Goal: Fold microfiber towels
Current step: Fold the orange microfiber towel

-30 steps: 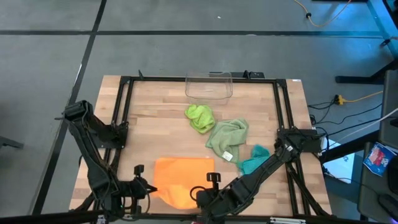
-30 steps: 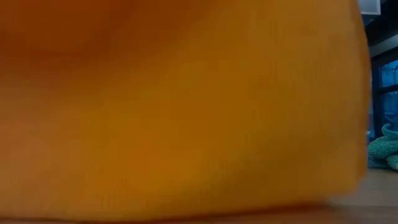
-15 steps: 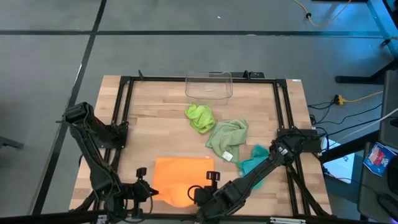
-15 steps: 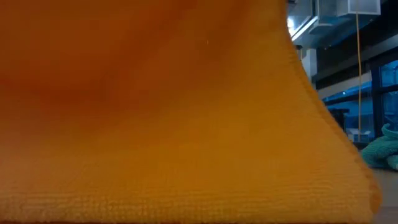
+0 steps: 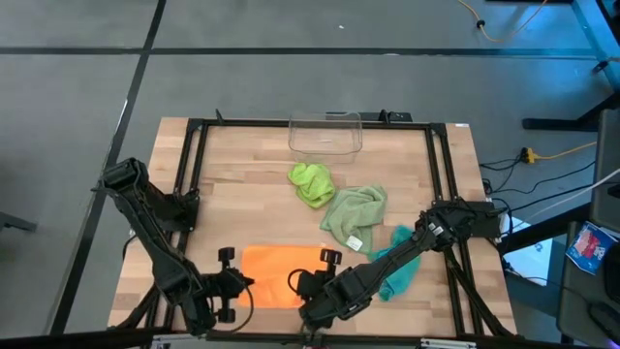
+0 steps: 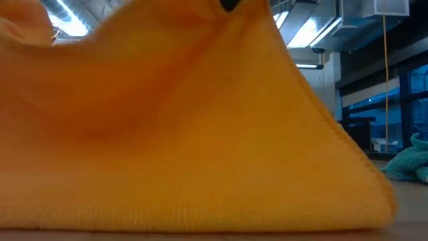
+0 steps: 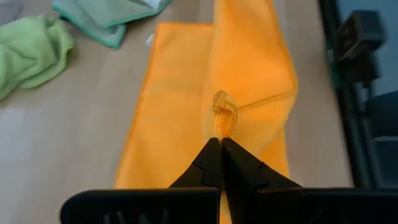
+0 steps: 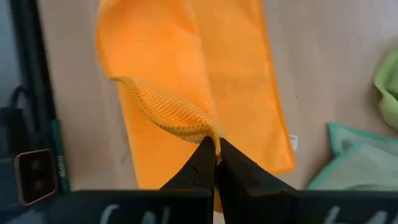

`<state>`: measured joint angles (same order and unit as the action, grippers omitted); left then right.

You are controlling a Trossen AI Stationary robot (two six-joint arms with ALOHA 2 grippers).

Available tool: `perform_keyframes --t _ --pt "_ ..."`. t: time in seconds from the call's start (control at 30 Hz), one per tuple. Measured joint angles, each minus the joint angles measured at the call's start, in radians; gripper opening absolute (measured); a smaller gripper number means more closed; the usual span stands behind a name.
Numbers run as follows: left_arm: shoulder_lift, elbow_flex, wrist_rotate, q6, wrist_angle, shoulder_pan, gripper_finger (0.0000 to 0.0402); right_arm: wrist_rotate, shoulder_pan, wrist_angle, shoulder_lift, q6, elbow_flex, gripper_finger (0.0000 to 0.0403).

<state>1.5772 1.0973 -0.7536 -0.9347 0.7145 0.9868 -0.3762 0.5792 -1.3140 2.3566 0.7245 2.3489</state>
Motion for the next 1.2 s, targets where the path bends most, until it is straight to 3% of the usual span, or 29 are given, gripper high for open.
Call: perform_keyframes --t 0.9,1.2 --pt "-0.002 -0.061 -0.021 0.002 0.075 -0.089 0.0002 -0.086 -0.073 -0.058 0.059 0.187 -0.002 0.0010" --pt "-0.002 -0.061 -0.008 -0.001 0.160 -0.126 0.0061 -0.067 -0.097 -0.143 0.059 0.189 -0.002 0.0093"
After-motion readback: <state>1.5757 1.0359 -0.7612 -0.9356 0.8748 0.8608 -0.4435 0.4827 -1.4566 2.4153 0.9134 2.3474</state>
